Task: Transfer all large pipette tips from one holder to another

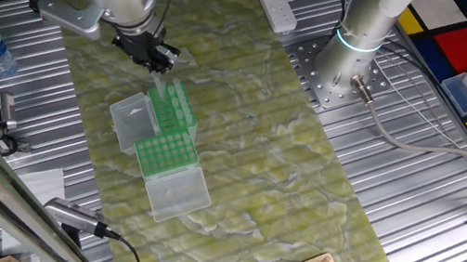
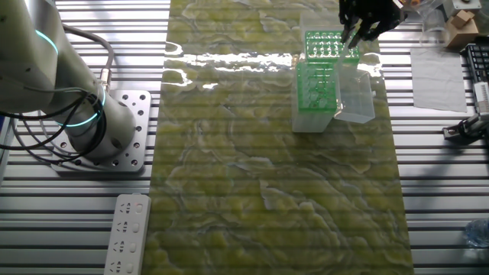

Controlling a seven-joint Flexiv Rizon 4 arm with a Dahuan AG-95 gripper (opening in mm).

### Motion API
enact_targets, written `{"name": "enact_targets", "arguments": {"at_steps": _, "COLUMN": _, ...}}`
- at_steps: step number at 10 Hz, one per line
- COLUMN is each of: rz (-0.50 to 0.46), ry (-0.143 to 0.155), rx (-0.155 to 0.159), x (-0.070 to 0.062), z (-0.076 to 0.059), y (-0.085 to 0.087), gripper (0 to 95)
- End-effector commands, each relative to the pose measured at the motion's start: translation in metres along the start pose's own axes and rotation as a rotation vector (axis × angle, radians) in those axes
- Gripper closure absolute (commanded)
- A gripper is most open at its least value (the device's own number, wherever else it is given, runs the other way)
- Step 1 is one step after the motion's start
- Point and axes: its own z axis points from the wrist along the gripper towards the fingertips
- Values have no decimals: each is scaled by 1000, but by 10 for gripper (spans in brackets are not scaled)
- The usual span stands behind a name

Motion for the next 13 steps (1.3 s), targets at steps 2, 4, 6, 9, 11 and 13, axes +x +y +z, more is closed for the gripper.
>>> {"name": "enact_targets", "arguments": {"at_steps": 2, "rz": -1, "ry": -8, "rx": 1, "x": 3, "z": 3, "y": 1, "gripper": 950}}
{"name": "enact_targets", "arguments": {"at_steps": 4, "rz": -1, "ry": -11, "rx": 2, "x": 5, "z": 4, "y": 2, "gripper": 950}}
{"name": "enact_targets", "arguments": {"at_steps": 6, "rz": -4, "ry": -28, "rx": 9, "x": 7, "z": 9, "y": 2, "gripper": 950}}
{"name": "enact_targets", "arguments": {"at_steps": 9, "rz": -14, "ry": -52, "rx": 23, "x": 9, "z": 19, "y": 0, "gripper": 950}}
{"name": "enact_targets", "arguments": {"at_steps": 11, "rz": -32, "ry": -57, "rx": 27, "x": 8, "z": 23, "y": -1, "gripper": 760}}
{"name": "enact_targets", "arguments": {"at_steps": 13, "rz": -44, "ry": -56, "rx": 28, "x": 7, "z": 24, "y": -1, "gripper": 380}}
